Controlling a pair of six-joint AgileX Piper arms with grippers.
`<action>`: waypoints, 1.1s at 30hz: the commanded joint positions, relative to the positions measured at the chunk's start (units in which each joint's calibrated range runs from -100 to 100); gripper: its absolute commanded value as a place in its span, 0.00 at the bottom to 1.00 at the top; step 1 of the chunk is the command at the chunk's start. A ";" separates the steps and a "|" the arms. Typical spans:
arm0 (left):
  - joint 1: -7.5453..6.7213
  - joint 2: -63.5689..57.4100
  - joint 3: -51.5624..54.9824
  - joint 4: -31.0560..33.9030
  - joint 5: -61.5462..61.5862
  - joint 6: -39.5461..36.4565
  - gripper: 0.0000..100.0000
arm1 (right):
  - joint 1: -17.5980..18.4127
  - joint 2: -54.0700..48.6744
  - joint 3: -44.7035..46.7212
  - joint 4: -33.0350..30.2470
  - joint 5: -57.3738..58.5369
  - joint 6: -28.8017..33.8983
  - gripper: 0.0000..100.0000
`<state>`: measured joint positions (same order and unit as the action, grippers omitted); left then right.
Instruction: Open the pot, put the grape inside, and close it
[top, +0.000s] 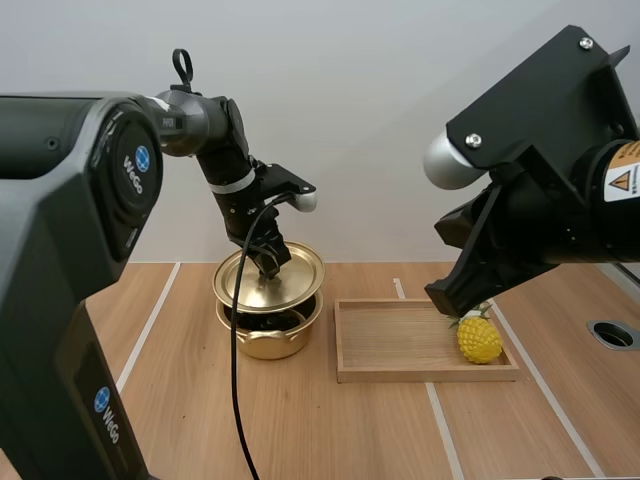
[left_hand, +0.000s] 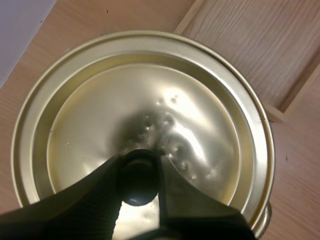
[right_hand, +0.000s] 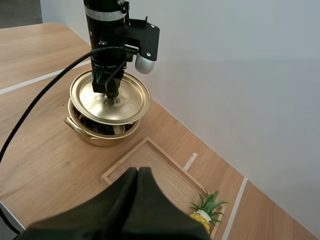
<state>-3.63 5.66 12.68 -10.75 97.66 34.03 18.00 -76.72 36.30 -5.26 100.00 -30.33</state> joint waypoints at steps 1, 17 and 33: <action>-0.19 1.00 -0.08 0.93 -0.57 0.13 0.00 | 0.02 -0.57 0.12 -0.58 0.00 0.11 0.00; -0.19 2.24 -0.08 0.55 -1.13 0.05 0.00 | 0.02 -0.57 0.12 -0.58 0.00 0.11 0.00; -0.19 6.31 -0.08 0.44 -1.56 -0.33 0.00 | 0.02 -0.57 0.12 -0.58 0.00 0.11 0.00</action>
<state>-3.63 11.49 12.68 -9.73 96.78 33.95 18.00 -76.72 36.30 -5.26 100.00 -30.33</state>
